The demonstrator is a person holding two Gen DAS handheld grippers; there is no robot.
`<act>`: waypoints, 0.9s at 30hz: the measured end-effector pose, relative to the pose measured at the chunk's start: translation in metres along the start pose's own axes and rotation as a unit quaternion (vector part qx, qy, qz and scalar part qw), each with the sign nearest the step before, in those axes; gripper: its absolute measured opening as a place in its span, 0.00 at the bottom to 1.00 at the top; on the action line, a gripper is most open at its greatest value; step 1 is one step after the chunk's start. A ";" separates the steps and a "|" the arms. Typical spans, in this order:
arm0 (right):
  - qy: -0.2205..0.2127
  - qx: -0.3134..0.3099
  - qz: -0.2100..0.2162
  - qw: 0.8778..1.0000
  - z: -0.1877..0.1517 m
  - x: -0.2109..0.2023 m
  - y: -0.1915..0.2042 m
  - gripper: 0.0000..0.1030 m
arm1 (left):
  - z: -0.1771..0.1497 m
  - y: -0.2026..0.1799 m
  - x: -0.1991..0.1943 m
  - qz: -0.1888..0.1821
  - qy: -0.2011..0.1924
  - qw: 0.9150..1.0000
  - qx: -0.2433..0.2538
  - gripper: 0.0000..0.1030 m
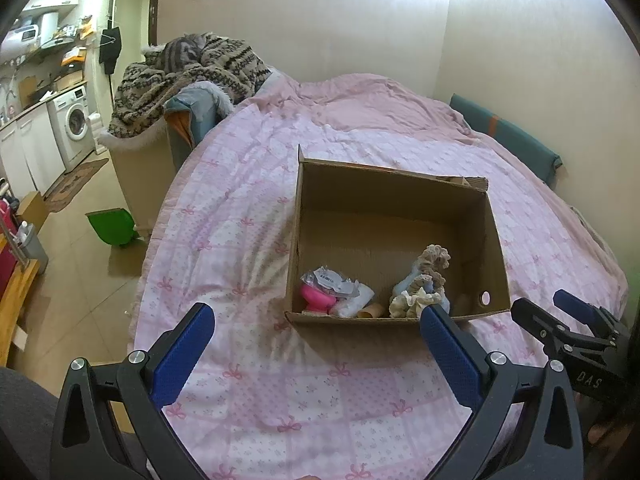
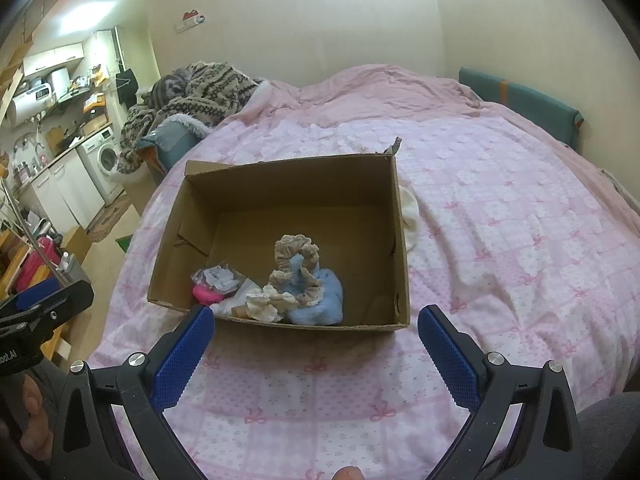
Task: Organize soft objects
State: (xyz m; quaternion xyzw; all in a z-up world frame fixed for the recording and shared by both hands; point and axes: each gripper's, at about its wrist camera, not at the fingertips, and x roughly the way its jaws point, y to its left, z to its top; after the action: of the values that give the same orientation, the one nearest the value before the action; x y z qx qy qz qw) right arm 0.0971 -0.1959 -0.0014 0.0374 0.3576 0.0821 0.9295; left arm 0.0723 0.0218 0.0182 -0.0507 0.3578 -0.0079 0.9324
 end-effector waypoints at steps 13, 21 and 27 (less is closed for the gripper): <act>-0.001 0.001 0.000 1.000 0.000 0.000 0.000 1.00 | 0.000 0.000 0.001 0.000 0.001 1.000 0.001 1.00; -0.002 0.003 0.001 1.000 0.003 0.000 -0.002 1.00 | -0.001 -0.001 0.001 0.001 0.003 1.000 0.005 1.00; -0.004 0.004 0.000 1.000 0.002 -0.002 -0.003 1.00 | -0.002 -0.001 0.002 0.001 0.005 1.000 0.006 1.00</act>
State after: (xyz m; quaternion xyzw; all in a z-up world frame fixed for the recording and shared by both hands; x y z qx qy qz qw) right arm 0.0979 -0.1989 0.0012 0.0412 0.3543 0.0808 0.9307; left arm 0.0727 0.0206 0.0159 -0.0452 0.3624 -0.0097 0.9309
